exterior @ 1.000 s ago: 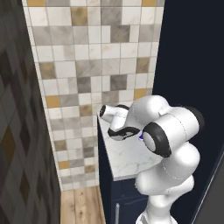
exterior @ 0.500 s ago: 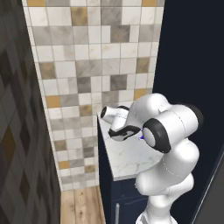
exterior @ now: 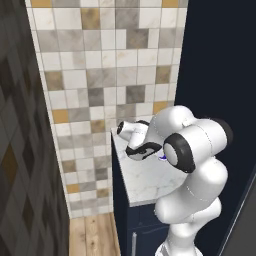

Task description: Take the bottled waters from the counter and place them in the freezer to freeze. Close the freezer door after placing the bottles.

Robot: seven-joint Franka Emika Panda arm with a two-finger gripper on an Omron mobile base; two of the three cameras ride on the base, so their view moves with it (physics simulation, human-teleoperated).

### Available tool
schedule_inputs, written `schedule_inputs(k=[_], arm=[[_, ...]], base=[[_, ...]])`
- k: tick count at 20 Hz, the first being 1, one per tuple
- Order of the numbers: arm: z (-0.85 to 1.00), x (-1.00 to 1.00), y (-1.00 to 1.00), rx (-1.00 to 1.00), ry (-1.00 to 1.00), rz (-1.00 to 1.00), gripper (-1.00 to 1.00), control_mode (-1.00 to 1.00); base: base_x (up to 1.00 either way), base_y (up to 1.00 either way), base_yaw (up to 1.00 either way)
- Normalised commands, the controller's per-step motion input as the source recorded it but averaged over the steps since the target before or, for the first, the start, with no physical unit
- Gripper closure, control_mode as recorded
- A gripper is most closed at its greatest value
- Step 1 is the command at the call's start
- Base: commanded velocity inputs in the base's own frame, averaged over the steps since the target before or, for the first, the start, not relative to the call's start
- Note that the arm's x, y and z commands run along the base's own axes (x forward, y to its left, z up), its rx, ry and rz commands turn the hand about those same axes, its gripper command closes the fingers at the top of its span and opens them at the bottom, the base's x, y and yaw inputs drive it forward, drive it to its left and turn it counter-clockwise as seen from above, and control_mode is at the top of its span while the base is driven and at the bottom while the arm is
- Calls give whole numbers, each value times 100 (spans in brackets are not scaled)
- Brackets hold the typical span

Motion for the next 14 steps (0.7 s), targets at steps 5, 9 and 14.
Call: schedule_inputs(k=[5, 9, 14], arm=[[-3, 2, -20, 0, 4, -3, -100, -100], [-1, 2, -17, 0, 2, -2, -100, -100], [0, 0, 0, 0, 0, 0, -100, -100]], base=[[0, 0, 0], [0, 0, 0], [0, 0, 0]])
